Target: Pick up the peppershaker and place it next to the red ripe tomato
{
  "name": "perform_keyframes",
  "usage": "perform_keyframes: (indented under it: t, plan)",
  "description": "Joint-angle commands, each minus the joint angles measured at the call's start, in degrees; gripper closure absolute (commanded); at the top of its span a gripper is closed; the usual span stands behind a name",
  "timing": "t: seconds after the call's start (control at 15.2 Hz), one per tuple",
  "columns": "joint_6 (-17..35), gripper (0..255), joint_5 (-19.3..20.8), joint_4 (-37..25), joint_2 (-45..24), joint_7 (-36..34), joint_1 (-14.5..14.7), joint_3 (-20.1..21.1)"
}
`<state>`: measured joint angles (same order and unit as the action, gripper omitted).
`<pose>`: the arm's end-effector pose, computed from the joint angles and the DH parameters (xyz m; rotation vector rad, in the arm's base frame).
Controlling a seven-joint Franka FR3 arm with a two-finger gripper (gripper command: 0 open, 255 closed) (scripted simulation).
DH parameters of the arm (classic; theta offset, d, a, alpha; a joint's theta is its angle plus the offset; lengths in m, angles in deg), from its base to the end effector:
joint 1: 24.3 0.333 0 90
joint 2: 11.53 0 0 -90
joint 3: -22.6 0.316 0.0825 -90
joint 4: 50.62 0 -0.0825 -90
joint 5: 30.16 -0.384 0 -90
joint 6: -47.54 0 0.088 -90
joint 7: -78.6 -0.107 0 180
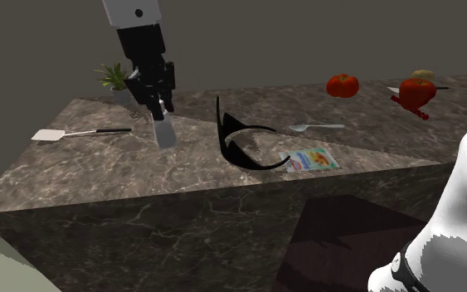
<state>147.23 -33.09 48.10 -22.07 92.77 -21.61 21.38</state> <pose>0.5973 0.0207 0.4598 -3.0419 -0.3980 0.2474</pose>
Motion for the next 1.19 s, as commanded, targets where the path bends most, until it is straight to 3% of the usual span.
perform_keyframes:
  t: [0.0, 0.86, 1.12]
  plan:
    - [-1.6, 255, 0.0, -1.2, 0.4, 0.0, -0.1, -0.1]
    - [-11.6, 255, 0.1, -11.0, 0.5, -0.4, -0.1, -0.1]
    - [-10.8, 255, 0.6, -6.8, 3.9, 3.1, -2.1, -1.6]
